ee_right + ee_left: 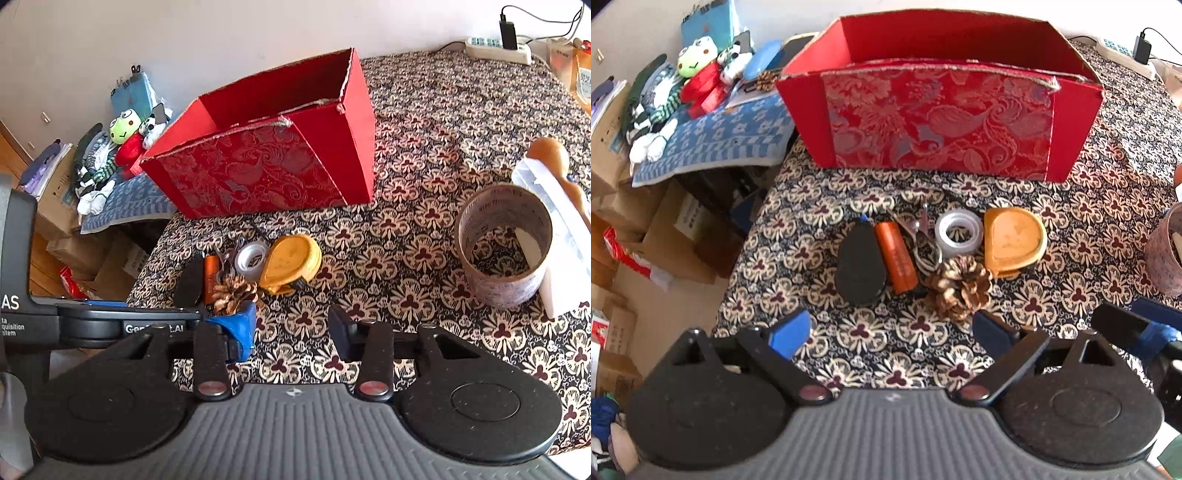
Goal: Organize rigid objects
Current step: 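Move the right tool toward the pine cone in the object cluster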
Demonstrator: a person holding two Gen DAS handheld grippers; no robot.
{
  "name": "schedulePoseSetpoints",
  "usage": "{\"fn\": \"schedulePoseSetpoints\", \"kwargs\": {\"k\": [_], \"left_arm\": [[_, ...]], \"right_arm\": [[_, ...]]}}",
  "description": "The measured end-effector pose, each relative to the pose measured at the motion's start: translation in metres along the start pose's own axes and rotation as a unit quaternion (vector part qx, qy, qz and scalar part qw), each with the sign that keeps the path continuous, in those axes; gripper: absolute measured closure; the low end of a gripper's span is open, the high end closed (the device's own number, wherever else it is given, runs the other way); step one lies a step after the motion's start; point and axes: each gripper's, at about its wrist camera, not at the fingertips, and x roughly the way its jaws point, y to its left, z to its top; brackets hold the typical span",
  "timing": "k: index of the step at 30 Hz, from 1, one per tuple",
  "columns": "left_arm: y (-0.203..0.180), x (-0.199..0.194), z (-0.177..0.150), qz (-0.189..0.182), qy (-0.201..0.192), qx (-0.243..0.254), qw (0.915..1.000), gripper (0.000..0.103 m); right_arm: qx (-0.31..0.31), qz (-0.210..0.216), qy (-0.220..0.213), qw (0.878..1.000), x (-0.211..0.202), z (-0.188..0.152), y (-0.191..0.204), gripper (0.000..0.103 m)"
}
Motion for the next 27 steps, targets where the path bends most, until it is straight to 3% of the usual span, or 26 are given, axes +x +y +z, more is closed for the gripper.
{"fn": "schedulePoseSetpoints", "kwargs": {"k": [17, 27], "left_arm": [[-0.015, 0.006, -0.022, 0.023, 0.031, -0.007, 0.9992, 0.009], [-0.006, 0.021, -0.005, 0.010, 0.035, 0.015, 0.9992, 0.009]], "right_arm": [[0.035, 0.058, 0.041, 0.997, 0.006, -0.015, -0.024, 0.078], [0.065, 0.043, 0.028, 0.997, 0.018, 0.003, -0.017, 0.078]]}}
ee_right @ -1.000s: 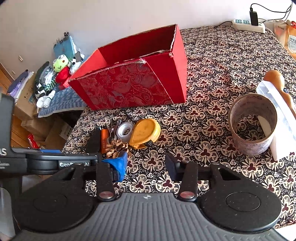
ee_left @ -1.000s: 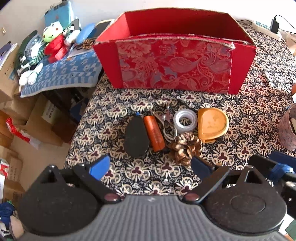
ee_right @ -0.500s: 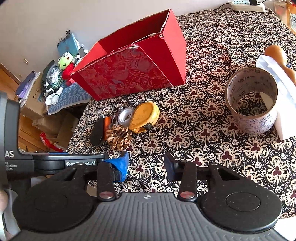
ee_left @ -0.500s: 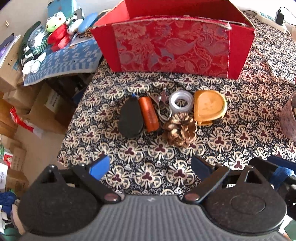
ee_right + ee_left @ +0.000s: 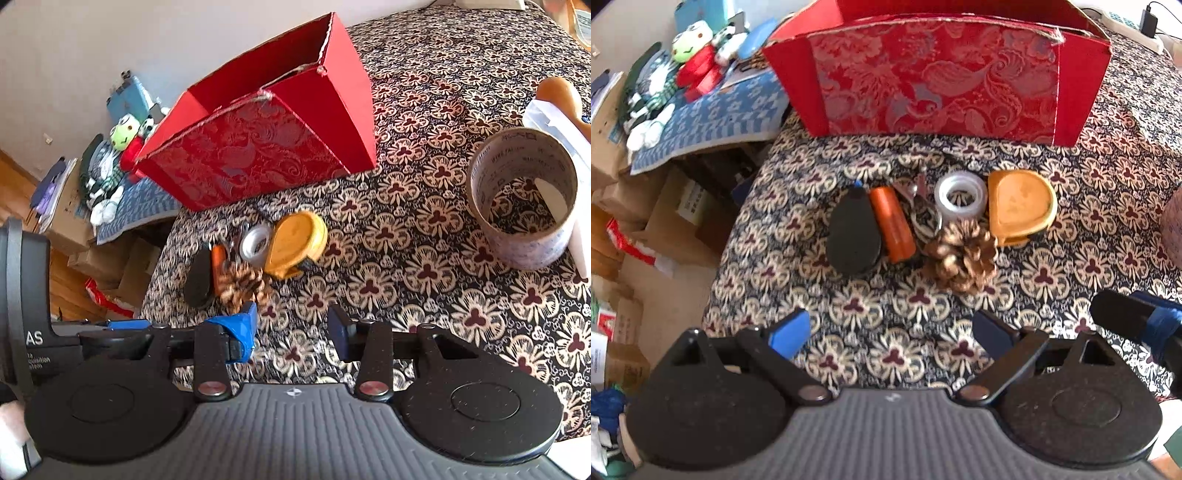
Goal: Organize rigid objects
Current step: 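Move the right tool toward the pine cone in the object cluster, then close the right tool on the brown pine cone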
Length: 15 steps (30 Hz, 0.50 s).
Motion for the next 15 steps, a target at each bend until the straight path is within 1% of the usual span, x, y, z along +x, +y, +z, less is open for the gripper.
{"fn": "schedulePoseSetpoints", "kwargs": {"k": [3, 7, 15], "left_arm": [[0.007, 0.003, 0.010, -0.018, -0.008, 0.011, 0.9997, 0.009], [0.018, 0.012, 0.022, -0.037, -0.009, 0.023, 0.9990, 0.009], [0.040, 0.029, 0.039, -0.073, -0.012, 0.057, 0.9957, 0.009]], "right_arm": [[0.005, -0.007, -0.010, 1.000, 0.004, 0.007, 0.005, 0.078], [0.033, -0.011, -0.007, 0.999, 0.017, 0.014, 0.009, 0.078], [0.060, -0.017, -0.002, 0.998, 0.039, 0.023, 0.027, 0.076]]}}
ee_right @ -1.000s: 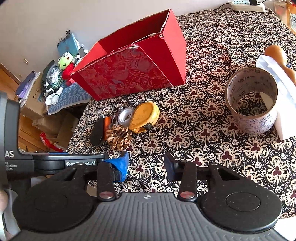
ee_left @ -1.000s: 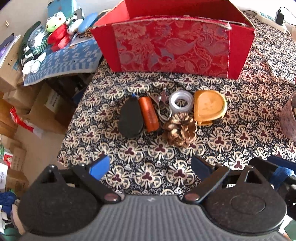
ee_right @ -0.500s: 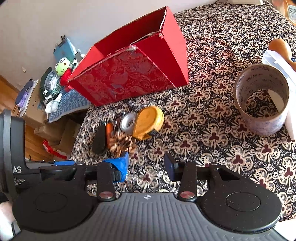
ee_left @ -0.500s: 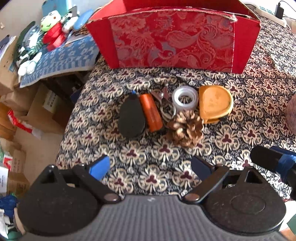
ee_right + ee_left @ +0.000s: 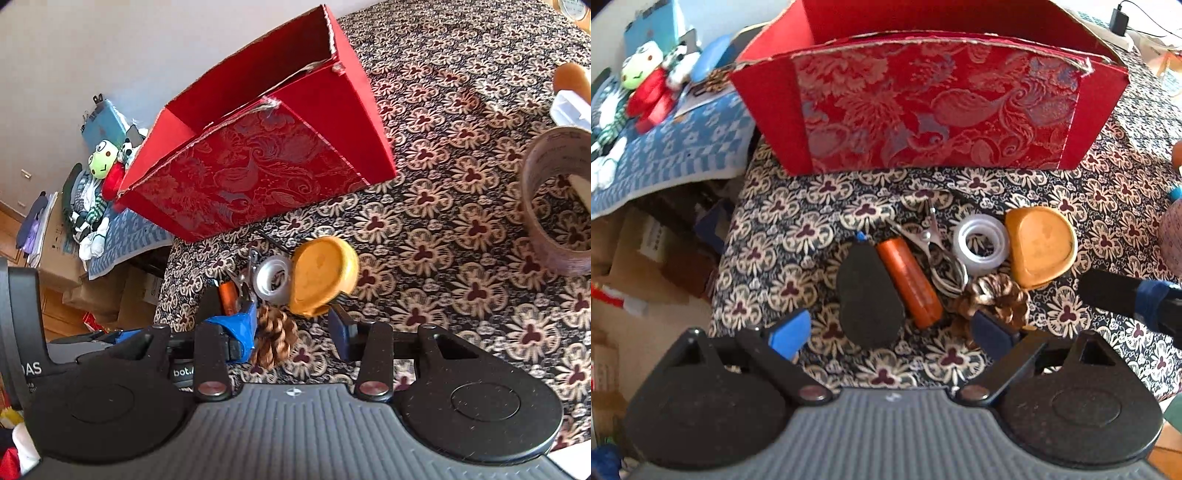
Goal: Organize rigid objects
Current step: 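Close the right tool on the brown pine cone, then carry the pine cone with the right tool over the red box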
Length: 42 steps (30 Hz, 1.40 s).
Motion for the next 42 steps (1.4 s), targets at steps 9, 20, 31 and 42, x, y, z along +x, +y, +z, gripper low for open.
{"fn": "schedulePoseSetpoints", "kwargs": {"k": [9, 20, 31, 42], "left_arm": [[0.034, -0.008, 0.000, -0.142, -0.058, 0.069, 0.9858, 0.009], [0.013, -0.011, -0.006, -0.276, -0.045, 0.165, 0.9458, 0.009], [0.007, 0.018, 0.001, -0.297, 0.003, 0.140, 0.9446, 0.049], [0.010, 0.011, 0.001, -0.310, 0.006, 0.161, 0.9370, 0.056]], "right_arm": [[0.041, 0.003, 0.000, 0.999, 0.010, 0.005, 0.006, 0.074], [0.132, 0.010, 0.049, 0.990, 0.025, -0.005, -0.008, 0.072], [0.130, 0.013, 0.095, 0.987, 0.051, 0.001, -0.002, 0.071], [0.114, 0.019, 0.092, 0.989, 0.032, 0.002, -0.004, 0.077]]}}
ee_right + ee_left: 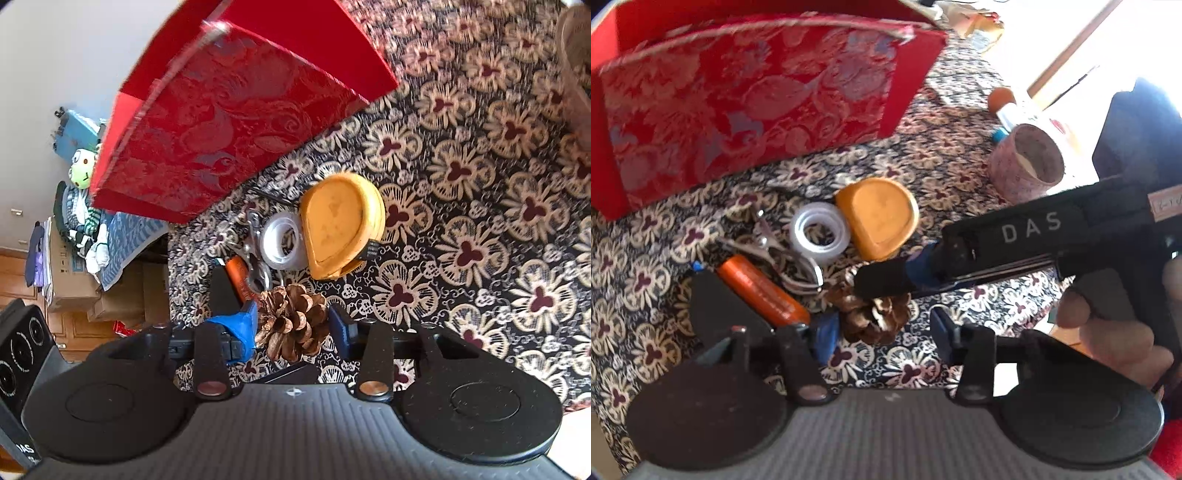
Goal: Organize rigid objects
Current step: 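Carry the pine cone with the right tool over the red box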
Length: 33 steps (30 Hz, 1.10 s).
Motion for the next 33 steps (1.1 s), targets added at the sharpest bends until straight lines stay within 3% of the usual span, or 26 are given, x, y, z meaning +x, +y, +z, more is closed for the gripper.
{"fn": "schedulePoseSetpoints", "kwargs": {"k": [8, 13, 19, 26, 33], "left_arm": [[-0.019, -0.045, 0.028, -0.030, -0.056, 0.048, 0.9968, 0.056], [-0.025, -0.083, 0.070, -0.017, -0.122, 0.075, 0.9895, 0.056], [-0.017, -0.110, 0.115, 0.000, -0.173, 0.072, 0.9823, 0.056], [0.006, -0.118, 0.165, 0.038, -0.184, 0.056, 0.9806, 0.056], [0.030, -0.099, 0.202, 0.087, -0.171, 0.045, 0.9803, 0.056]], "right_arm": [[-0.038, 0.021, -0.059, 0.997, -0.058, 0.024, 0.026, 0.079], [-0.114, 0.023, -0.125, 0.985, -0.089, 0.054, 0.069, 0.079], [-0.169, 0.025, -0.163, 0.972, -0.096, 0.093, 0.102, 0.079], [-0.212, 0.020, -0.172, 0.962, -0.082, 0.139, 0.126, 0.078], [-0.217, 0.026, -0.144, 0.965, -0.055, 0.178, 0.131, 0.078]]}}
